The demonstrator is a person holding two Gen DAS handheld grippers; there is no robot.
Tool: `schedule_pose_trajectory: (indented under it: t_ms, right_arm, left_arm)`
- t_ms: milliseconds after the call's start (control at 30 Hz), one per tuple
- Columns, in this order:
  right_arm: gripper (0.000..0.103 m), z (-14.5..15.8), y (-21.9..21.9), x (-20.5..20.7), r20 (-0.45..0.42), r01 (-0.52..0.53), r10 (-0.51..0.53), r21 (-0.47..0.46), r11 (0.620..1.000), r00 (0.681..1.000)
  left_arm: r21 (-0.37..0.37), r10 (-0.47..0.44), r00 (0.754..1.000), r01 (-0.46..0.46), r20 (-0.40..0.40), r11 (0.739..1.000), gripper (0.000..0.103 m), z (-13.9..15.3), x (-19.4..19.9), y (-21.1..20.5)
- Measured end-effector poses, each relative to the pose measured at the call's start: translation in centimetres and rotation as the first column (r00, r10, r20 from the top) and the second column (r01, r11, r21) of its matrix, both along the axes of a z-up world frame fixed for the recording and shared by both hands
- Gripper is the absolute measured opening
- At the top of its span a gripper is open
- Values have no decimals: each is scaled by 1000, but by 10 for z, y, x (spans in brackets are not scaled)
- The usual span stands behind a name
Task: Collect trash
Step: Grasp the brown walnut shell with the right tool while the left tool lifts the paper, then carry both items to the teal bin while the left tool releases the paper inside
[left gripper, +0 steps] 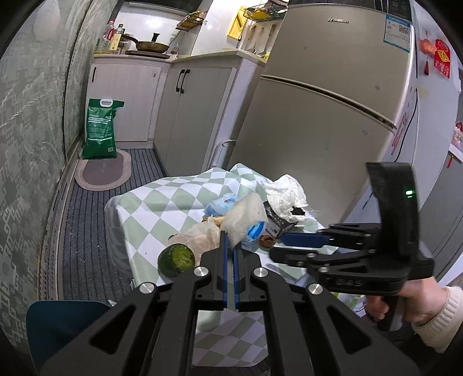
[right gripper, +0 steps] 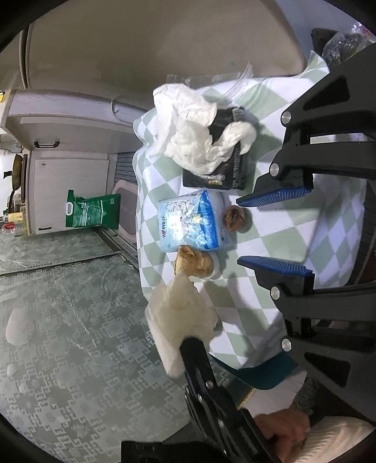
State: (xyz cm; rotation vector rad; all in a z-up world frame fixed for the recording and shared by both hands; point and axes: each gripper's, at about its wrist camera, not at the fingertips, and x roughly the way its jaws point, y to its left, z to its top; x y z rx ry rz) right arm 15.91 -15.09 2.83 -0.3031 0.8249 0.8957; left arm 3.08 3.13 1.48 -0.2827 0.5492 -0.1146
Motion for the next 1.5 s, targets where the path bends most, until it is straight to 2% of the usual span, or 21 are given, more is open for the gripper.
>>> schedule_pose_trajectory:
  t_ms: [367, 433, 500, 800, 1067, 1500]
  right_arm:
    - [35, -10, 13, 14, 26, 36, -36, -21, 999, 999]
    - [31, -11, 13, 16, 30, 38, -37, -19, 999, 999]
    - [21, -12, 13, 15, 40, 33, -32, -24, 999, 999]
    - [21, -2, 12, 5, 60, 17, -16, -8, 1000, 998]
    - [21, 12, 4, -2, 69, 13, -16, 32, 999, 998]
    - [21, 32, 10, -18, 79, -13, 6, 90, 996, 997]
  left_arm:
    - [-83, -34, 997, 39, 68, 996, 4, 11, -10, 5]
    - [-88, -33, 997, 40, 72, 995, 4, 11, -10, 5]
    - [-90, -29, 997, 36, 75, 995, 4, 11, -10, 4]
    - [-112, -14, 983, 35, 185, 993, 4, 27, -27, 5]
    - [-109, 38, 969, -12, 243, 994, 4, 39, -49, 12]
    - [-135, 167, 949, -135, 268, 982, 4, 37, -79, 45]
